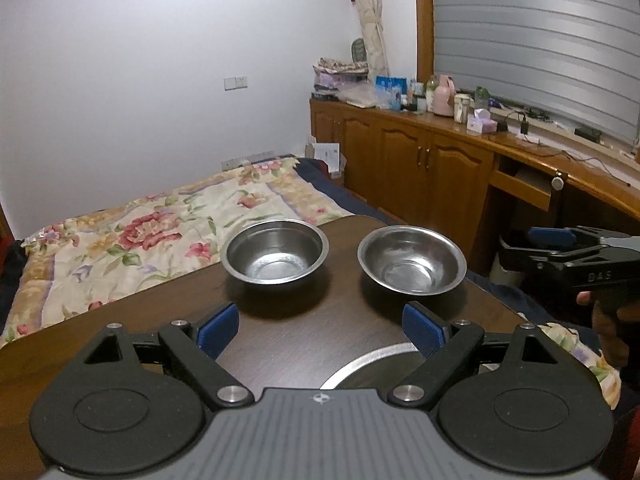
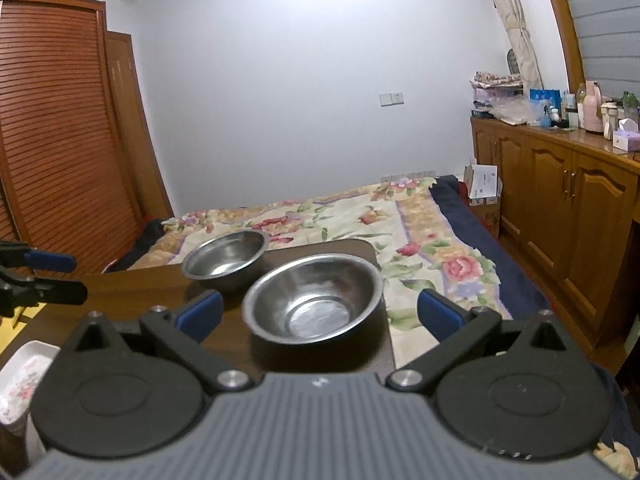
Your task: Organize plates and bowls
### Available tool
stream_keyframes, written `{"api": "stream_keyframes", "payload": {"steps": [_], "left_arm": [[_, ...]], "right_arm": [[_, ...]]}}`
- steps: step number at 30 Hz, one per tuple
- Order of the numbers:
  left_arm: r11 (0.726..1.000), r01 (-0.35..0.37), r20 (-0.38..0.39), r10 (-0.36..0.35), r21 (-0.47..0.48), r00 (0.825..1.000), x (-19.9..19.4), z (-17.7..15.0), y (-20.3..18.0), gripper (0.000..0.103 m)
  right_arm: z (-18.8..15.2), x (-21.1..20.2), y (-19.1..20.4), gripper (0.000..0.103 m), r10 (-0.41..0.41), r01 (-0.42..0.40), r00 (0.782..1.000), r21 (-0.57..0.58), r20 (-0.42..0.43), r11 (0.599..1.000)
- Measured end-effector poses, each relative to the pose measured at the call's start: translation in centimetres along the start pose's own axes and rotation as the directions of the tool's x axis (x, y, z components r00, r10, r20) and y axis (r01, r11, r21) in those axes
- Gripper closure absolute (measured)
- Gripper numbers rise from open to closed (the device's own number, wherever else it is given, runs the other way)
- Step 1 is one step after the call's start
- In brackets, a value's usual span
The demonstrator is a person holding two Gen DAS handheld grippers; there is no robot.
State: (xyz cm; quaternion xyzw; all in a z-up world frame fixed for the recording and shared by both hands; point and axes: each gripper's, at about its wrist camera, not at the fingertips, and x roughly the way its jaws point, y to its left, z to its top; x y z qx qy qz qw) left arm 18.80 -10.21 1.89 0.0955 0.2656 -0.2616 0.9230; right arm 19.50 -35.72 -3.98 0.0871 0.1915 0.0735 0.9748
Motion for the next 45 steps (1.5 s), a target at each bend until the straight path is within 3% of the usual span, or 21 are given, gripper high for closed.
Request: {"api": "stream_keyframes", "payload": {"steps": [16,23,26,28,35,45], "left_arm": [[1.000,0.015,-0.094,-0.014,0.013,0.995,6.7,3.2,-0.8,0.013],[0.998,0.061,-0.136,-0.058,0.019,0.989,10.1,4.4,-1.4,0.027],[0.996,0.091,-0.151,-0.090,0.002,0.984,11.3,4.6,-1.5,0.029],[0.994,0.112,-0.167,-0.112,-0.014,0.980,12.1,4.6,-1.5,0.032],[0.989,0.142,-0.245,-0.146,-0.034,0.959,14.7,4.7,-2.0,0.058],[0.991,0.131,-0.301,-0.136,-0.037,0.944,16.8,4.9,-2.3,0.060]], "right_arm": [[0.1,4.3,-2.2,0.000,0.057,-0.054,0.996,0.053,-0.064,0.997],[0.0,5.5,-2.6,0.001,0.073,-0.066,0.991,0.066,-0.111,0.996],[-0.1,5.9,-2.7,0.014,0.085,-0.075,0.988,0.082,-0.126,0.994],[-0.2,6.0,-2.8,0.015,0.090,-0.078,0.987,0.094,-0.134,0.993],[-0.3,6.4,-2.9,0.038,0.104,-0.087,0.981,0.110,-0.161,0.990],[-0.3,6.7,-3.2,0.058,0.119,-0.094,0.978,0.147,-0.170,0.985]]}}
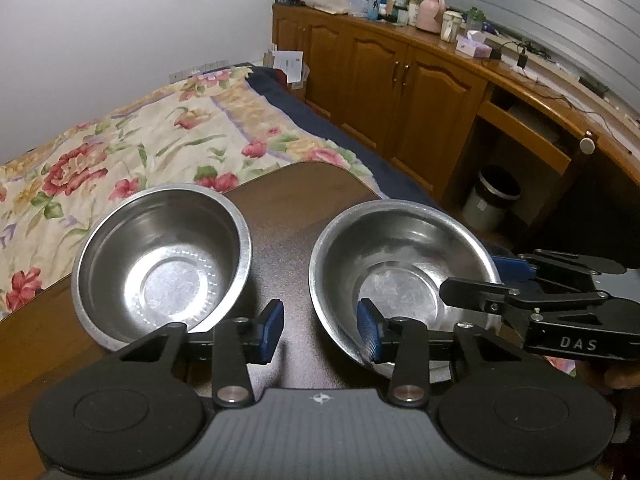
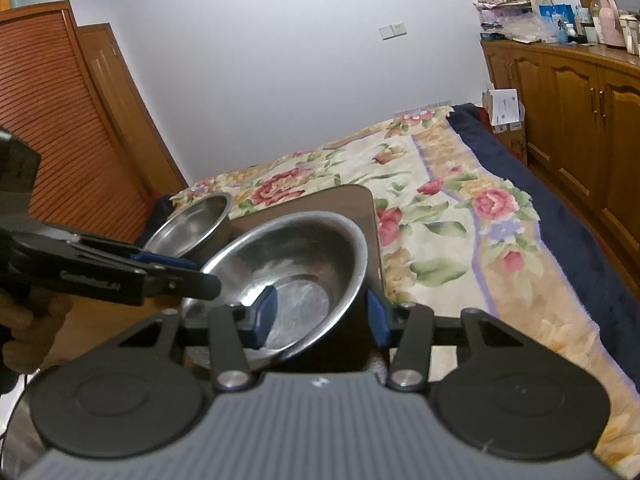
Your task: Organize plates and bowls
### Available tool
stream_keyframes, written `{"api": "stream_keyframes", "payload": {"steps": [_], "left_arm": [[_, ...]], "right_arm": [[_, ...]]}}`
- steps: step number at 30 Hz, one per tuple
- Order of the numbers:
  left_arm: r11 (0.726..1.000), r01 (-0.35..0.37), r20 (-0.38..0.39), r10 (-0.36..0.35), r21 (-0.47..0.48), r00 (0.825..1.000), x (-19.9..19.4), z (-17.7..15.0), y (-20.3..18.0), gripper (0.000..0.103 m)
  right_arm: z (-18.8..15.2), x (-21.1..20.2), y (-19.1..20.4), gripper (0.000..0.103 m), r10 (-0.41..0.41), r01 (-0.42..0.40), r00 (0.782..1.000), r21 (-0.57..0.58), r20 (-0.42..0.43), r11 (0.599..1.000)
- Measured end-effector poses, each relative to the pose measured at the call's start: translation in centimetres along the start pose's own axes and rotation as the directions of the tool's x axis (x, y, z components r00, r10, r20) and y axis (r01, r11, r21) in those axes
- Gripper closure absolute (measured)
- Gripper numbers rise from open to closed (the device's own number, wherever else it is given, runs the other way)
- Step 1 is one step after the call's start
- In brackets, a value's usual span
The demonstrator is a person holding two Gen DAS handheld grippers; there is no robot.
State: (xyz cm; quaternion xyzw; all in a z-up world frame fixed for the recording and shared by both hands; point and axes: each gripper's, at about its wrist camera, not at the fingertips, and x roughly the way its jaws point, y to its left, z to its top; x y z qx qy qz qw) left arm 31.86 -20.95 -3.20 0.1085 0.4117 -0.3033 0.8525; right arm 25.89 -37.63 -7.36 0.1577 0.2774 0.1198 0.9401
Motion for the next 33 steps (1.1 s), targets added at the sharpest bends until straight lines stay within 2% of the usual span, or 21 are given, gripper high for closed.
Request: {"api": "stream_keyframes", "payload": {"steps": [4,7,11,19,33], "left_arm": [[1.000,0.017,-0.021,-0.018,-0.006,1.000,0.7,0.4,0.2,0.060],[1.000,0.024,-0.040,-0.024,-0.017,0.999,1.4,0.6,0.4,0.065],[0.999,0.040,-0.055,-0.042,-0.035,0.998,2.0,0.8,0.7,0.085],[0.999,0.033,-0.006,-0.033,-0.034,0.999,0.5,0.8,0.7,0.088],[0.999,0.047,0.108,-0.046,-0.007,0.993,-4.4,1.1,0.2,0.087]], "right_arm": [[0.1,0.1,-0.4,0.069,0.003,-0.003,1.000,0.010,-0.009,1.000],[0.0,0.3,-0.6,0.074,0.010,-0.010,1.000,0.027,-0.013,1.000],[0.1,0.5,-0.6,0.081,0.014,-0.013,1.000,0.033,-0.015,0.999],[0.5,0.2,-0.3,0.089,0.009,-0.009,1.000,0.043,-0.002,0.999],[2.5,-3.1,2.2,0.090,0.004,-0.002,0.997,-0.035,0.081,0.999]]}}
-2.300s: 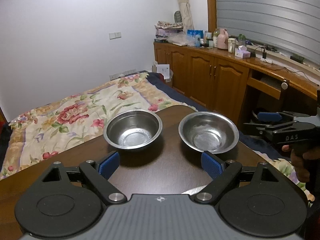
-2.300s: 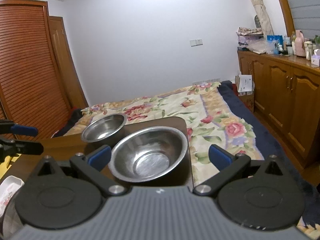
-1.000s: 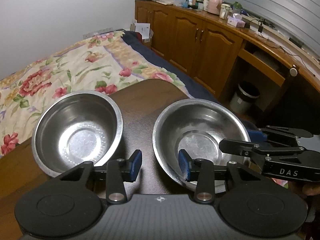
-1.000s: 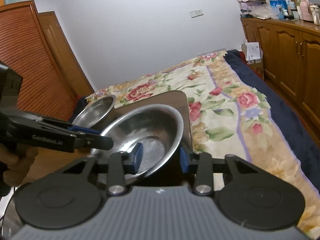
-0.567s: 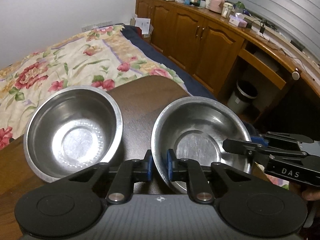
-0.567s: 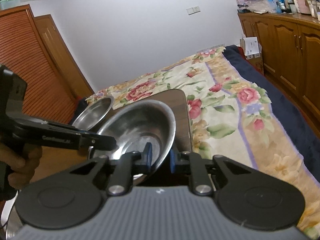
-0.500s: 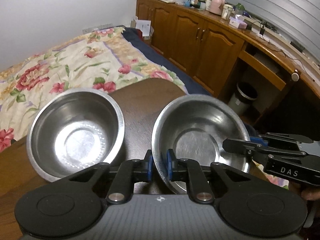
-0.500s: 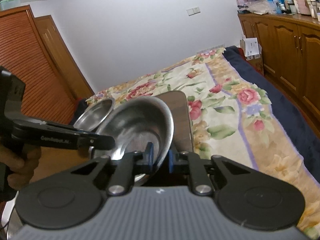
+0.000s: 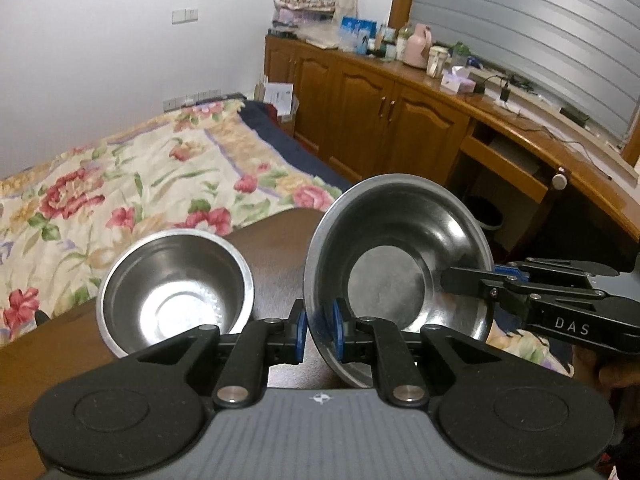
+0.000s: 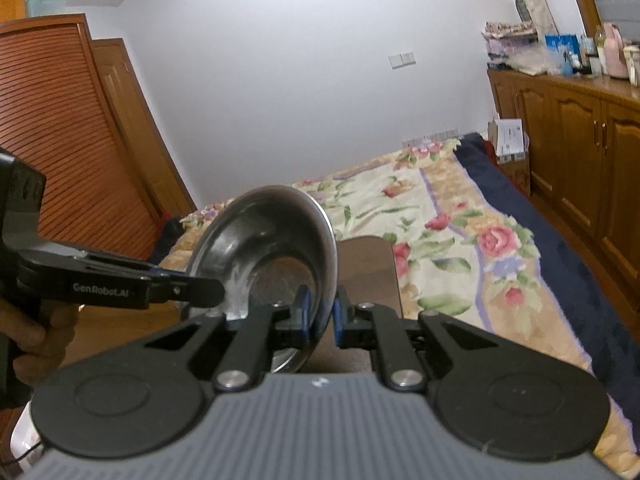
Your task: Organize plates and bowls
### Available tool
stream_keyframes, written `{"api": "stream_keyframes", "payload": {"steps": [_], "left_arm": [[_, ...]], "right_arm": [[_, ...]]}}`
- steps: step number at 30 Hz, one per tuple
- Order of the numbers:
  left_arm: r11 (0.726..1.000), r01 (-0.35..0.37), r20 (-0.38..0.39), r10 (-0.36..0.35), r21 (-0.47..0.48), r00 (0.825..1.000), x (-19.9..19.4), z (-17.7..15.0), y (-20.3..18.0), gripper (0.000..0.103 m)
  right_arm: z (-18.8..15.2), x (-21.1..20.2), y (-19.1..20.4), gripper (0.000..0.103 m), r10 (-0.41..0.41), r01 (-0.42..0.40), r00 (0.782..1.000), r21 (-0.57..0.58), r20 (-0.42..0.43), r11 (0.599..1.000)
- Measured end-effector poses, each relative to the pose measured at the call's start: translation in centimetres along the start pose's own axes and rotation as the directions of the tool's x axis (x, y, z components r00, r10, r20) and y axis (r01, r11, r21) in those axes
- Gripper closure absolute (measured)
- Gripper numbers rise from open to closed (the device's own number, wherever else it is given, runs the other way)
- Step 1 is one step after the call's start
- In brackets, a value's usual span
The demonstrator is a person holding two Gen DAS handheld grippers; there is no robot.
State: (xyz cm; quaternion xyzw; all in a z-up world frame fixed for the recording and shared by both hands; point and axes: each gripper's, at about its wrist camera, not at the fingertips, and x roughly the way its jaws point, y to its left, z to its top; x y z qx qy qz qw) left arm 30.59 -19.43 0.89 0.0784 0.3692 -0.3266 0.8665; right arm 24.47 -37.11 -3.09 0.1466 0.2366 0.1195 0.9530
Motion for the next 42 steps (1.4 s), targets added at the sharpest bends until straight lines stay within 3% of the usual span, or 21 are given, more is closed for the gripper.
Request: {"api": "stream_keyframes", "payload": {"steps": [21,42], "left_arm": [[0.999,0.037,0.083,-0.039,0.027,0.996,-6.0,-1.9,-1.8,0.087],[0.999,0.045,0.145,-0.040,-0.029,0.989,-11.9,-7.6,-0.4,0.087]], "right_arm": [[0.1,-3.5,2.7,0.090,-0.032,0.036,0.998,-0.063,0.055,0.997],[-3.2,-4.9,7.4,0.090,0.002,-0.001,1.000,-0.071,0.016,0.998]]}}
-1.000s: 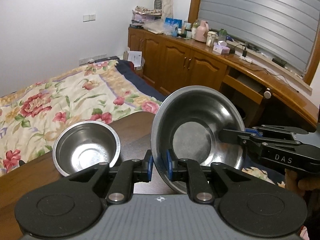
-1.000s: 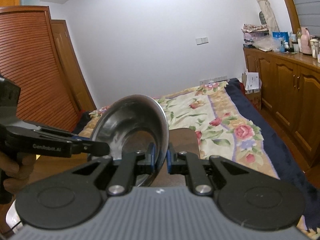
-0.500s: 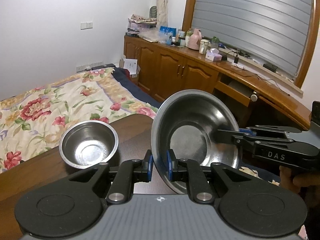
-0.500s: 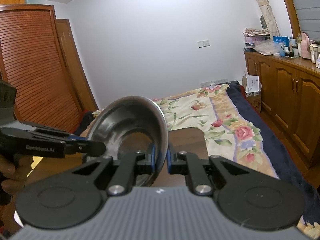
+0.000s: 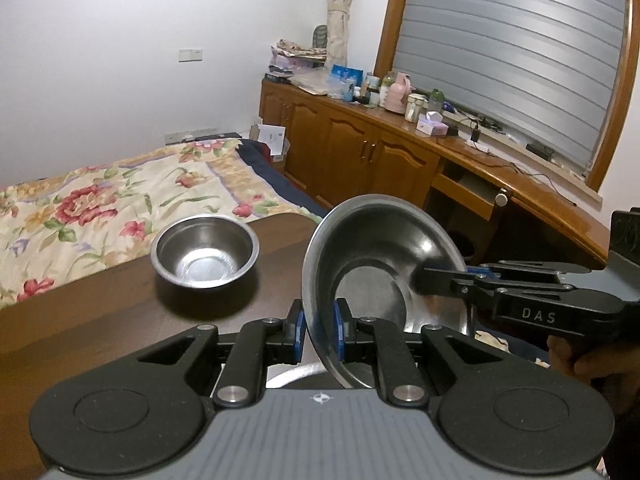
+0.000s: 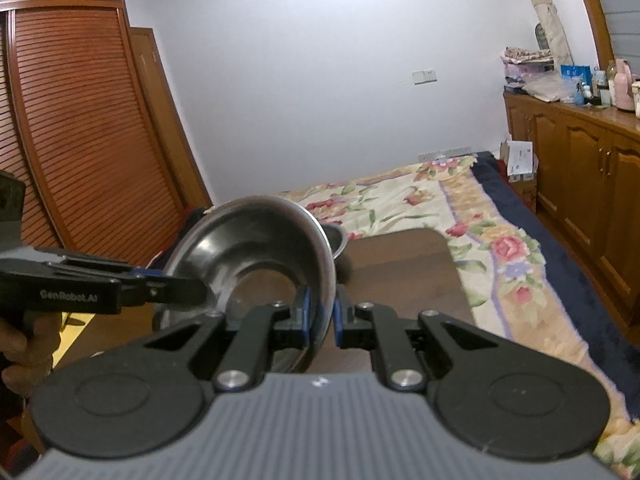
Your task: Organize plates and bowls
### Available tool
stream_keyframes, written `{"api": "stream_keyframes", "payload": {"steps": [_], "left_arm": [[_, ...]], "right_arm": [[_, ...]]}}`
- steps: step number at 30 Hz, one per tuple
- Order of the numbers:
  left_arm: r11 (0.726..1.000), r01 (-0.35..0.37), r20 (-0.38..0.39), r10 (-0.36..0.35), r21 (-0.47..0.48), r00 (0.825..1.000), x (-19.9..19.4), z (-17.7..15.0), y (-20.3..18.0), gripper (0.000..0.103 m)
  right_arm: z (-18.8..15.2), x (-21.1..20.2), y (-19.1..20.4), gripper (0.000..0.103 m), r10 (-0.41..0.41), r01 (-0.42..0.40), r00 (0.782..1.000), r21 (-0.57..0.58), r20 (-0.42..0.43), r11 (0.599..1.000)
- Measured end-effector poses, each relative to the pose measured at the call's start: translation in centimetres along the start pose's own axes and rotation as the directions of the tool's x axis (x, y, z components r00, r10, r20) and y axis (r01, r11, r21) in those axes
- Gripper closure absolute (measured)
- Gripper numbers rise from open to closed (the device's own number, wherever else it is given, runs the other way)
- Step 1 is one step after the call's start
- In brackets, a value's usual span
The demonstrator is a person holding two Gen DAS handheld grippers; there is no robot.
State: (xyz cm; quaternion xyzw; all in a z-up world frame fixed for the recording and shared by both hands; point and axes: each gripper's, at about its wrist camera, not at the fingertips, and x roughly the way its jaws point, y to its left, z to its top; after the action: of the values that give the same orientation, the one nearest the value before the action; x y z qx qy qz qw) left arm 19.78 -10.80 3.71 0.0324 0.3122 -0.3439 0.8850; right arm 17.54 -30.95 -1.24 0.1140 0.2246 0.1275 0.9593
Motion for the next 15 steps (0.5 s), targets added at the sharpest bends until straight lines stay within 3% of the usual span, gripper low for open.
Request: {"api": "stream_keyframes", "payload": {"steps": [15], "left_arm": [[0.998,-0.023,-0.023,0.022,-0.052,1.000,-2.0,-5.1,1.3,0.087]], "right_arm": [[-3.7,0.3,2.8,0.090,0.026,-0.024,0.996,0.028,-0.080,0.999]]}}
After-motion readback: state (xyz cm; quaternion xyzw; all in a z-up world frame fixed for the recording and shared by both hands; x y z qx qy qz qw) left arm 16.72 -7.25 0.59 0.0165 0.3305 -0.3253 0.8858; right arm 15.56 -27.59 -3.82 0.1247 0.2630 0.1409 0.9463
